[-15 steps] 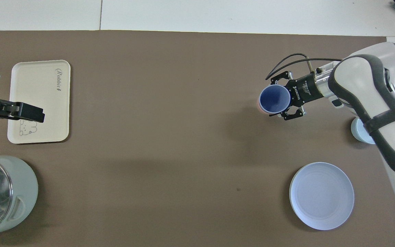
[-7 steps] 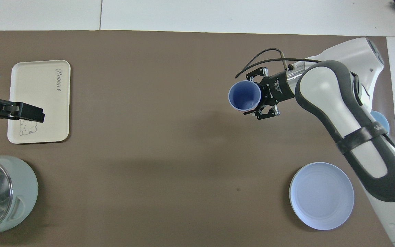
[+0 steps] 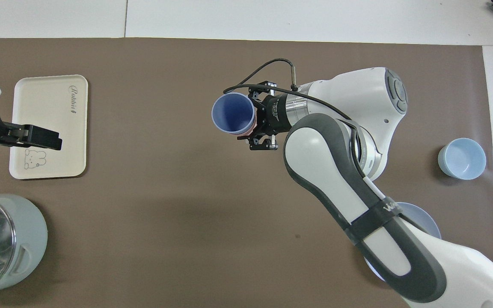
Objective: Place cup on tray
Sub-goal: 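Lift the stacked cups with the right gripper toward the table center, then reach the left gripper to the blue cup and grasp its rim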
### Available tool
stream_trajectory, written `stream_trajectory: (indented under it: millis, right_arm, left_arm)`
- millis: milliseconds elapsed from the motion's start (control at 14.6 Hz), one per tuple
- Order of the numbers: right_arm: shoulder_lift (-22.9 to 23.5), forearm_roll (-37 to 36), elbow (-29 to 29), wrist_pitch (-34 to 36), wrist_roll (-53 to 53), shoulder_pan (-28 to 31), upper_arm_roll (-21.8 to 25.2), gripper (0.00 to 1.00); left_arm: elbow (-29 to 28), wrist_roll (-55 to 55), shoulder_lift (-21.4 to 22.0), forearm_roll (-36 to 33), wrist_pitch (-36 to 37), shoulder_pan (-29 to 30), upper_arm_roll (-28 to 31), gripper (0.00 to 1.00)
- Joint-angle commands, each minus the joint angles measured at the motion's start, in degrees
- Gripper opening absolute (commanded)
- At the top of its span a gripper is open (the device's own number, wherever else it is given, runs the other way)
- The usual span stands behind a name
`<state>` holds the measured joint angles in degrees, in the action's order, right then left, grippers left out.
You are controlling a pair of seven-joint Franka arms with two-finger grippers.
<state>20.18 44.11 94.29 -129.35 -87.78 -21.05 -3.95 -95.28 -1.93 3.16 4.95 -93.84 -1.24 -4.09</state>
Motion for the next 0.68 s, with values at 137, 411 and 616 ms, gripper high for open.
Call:
stream_trajectory:
  millis: [137,411,616]
  right_arm:
    - [-0.8,1.2,-0.1,-0.5,-1.6,-1.0,0.2,0.0]
    - [-0.7,1.0,0.0,-1.3,-1.6,-1.1,0.2,0.0]
    - [-0.8,1.0,0.2,-1.5,-1.4,-1.1,0.2,0.0]
  left_arm:
    - [-5.1,16.1,1.9,4.5,-12.9,-8.1,-0.5,1.0]
    - [-15.7,31.8,4.2,4.5,-35.3,-17.2,-0.5,0.98]
    - [-15.6,33.5,2.3,4.5,-39.0,-21.1,-0.5,0.93]
